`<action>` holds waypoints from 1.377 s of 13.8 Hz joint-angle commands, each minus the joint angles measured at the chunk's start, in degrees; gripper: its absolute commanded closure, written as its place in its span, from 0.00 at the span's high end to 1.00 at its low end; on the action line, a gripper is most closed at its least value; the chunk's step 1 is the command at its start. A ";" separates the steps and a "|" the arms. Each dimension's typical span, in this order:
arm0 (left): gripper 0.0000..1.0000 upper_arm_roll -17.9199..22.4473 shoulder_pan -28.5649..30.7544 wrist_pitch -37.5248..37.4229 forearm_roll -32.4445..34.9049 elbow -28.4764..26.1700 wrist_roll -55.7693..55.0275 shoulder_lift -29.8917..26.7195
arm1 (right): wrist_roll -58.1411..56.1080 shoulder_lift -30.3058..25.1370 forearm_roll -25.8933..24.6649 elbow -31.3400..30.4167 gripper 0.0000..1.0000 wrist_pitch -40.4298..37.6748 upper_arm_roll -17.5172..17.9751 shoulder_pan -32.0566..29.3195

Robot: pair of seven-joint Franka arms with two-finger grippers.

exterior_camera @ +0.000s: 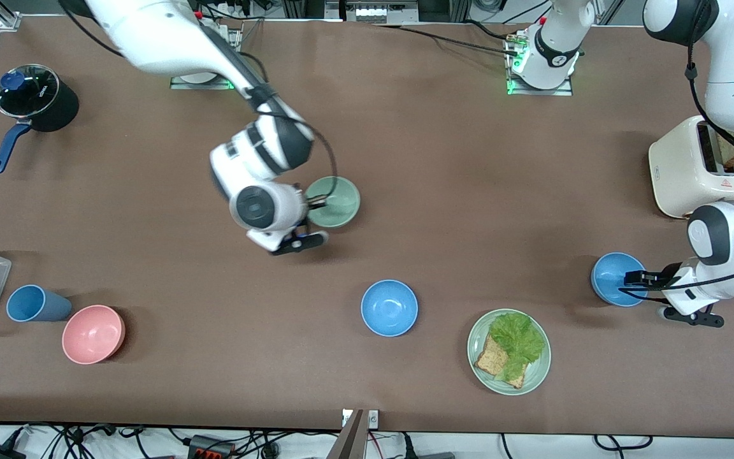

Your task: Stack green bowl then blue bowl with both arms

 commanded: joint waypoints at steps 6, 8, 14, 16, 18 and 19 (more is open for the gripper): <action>0.01 -2.17 1.11 -2.36 -5.84 -0.44 5.54 -0.72 | 6.44 5.05 6.13 0.78 0.00 9.18 -0.33 4.99; 0.01 -2.53 0.58 -4.47 -6.47 0.08 5.10 -1.16 | 6.35 6.01 5.43 0.78 0.00 9.53 -0.33 5.61; 0.00 -11.21 -0.38 -17.65 -5.94 0.35 -10.25 -8.97 | 9.51 -1.17 5.08 1.05 1.00 10.24 -2.08 5.17; 0.00 -16.13 -0.56 -20.11 -6.21 0.09 -16.05 -10.82 | 9.43 -6.53 4.99 1.05 1.00 8.93 -4.63 4.91; 0.00 -21.49 -0.48 -21.61 -6.21 -0.79 -25.79 -12.14 | 8.73 -11.10 4.90 1.05 1.00 5.16 -8.22 4.65; 0.00 -24.21 -0.56 -21.36 -6.21 -2.62 -31.32 -13.19 | 8.11 -13.12 4.29 1.05 1.00 4.27 -10.59 4.47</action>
